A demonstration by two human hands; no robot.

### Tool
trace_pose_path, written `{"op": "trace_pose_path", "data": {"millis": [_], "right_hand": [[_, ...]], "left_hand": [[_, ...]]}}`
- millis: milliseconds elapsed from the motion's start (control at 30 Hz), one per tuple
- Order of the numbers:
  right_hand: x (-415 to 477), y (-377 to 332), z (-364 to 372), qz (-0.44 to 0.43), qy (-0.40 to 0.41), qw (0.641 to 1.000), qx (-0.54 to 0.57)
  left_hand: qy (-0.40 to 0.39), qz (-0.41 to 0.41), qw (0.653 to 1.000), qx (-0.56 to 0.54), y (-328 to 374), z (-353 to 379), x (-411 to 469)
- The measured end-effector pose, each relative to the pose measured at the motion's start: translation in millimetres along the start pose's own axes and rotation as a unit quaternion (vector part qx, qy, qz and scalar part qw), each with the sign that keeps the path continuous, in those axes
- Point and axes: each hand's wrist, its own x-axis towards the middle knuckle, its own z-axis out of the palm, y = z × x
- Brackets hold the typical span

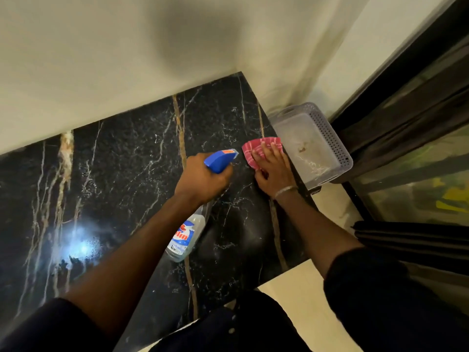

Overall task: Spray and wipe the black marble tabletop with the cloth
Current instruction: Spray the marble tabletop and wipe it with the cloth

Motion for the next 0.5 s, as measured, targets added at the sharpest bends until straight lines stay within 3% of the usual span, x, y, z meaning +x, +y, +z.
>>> {"op": "trace_pose_path", "data": {"millis": [167,300,500], "right_hand": [[15.1,22.6,-8.2,-0.044,-0.001,0.999,-0.010],[-63.2,43.2,-11.8,-0.028,0.025,0.999,0.017],[-181.0,58.5,-8.3,0.028,-0.010,0.999,0.028]], "left_hand": [[0.010,0.001,1.000,0.016,-2.9,-0.2,9.5],[0.003,0.013,1.000,0.022,2.5,5.1,22.9],[-0.040,0.034,0.999,0.000,21.2,26.8,45.1]]}}
